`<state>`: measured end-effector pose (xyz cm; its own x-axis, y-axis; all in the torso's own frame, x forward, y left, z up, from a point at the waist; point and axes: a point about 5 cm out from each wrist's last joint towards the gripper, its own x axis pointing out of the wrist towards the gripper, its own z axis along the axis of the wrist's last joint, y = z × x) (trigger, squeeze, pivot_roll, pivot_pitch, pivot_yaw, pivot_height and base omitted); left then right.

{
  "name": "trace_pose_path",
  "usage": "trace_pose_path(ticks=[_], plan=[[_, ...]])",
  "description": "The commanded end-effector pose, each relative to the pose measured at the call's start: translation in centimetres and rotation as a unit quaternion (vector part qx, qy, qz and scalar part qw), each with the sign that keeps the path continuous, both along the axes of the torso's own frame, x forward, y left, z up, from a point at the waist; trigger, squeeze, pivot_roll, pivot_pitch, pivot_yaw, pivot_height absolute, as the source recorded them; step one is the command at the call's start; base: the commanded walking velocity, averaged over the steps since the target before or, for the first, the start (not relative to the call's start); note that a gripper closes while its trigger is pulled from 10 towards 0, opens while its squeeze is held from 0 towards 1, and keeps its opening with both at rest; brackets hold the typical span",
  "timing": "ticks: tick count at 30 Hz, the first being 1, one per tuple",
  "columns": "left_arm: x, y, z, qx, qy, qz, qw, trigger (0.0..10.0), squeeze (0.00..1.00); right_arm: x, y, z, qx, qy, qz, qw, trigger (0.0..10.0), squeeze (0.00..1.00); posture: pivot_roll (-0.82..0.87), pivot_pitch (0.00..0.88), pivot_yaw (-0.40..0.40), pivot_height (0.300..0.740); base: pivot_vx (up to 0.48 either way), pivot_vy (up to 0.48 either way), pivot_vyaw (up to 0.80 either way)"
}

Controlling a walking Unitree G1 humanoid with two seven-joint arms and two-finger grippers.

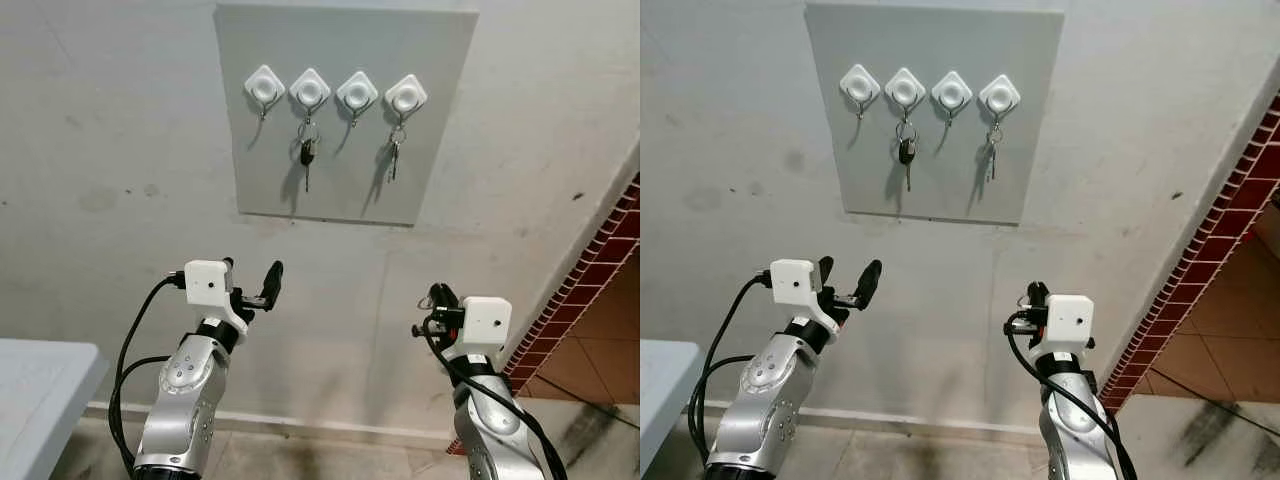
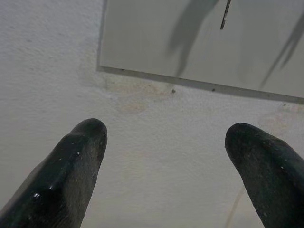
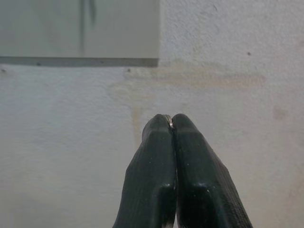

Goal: Hang keys on a hook

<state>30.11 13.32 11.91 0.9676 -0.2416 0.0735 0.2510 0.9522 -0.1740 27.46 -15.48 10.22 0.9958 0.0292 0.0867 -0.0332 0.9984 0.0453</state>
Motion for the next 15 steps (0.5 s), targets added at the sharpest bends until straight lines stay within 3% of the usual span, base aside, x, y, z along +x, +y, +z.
trace_pose_path(ticks=[1,6,10,15], plan=[[-0.1,-0.3,0.1,0.008,0.003,-0.01,1.0,10.0,0.0,0.5,0.0,0.7,0.003,-0.017,0.004,1.0,10.0,0.0,0.02,0.0,0.008,0.74,0.0,0.0,0.0],[-0.1,-0.8,0.2,0.02,0.006,-0.023,1.0,10.0,0.0,0.9,-0.1,1.5,0.002,-0.032,0.009,0.999,10.0,0.0,0.02,0.0,0.004,0.74,0.0,0.0,0.0],[0.6,-2.0,1.3,0.033,-0.007,-0.064,0.997,10.0,0.0,2.2,0.1,2.9,-0.01,-0.053,0.031,0.998,10.0,0.0,0.02,0.004,-0.005,0.74,0.0,0.0,0.0],[1.1,-2.7,2.3,0.033,-0.019,-0.079,0.996,10.0,0.0,3.2,0.6,3.9,-0.013,-0.066,0.057,0.996,10.0,0.0,0.02,0.007,-0.01,0.74,0.0,0.0,0.0]])
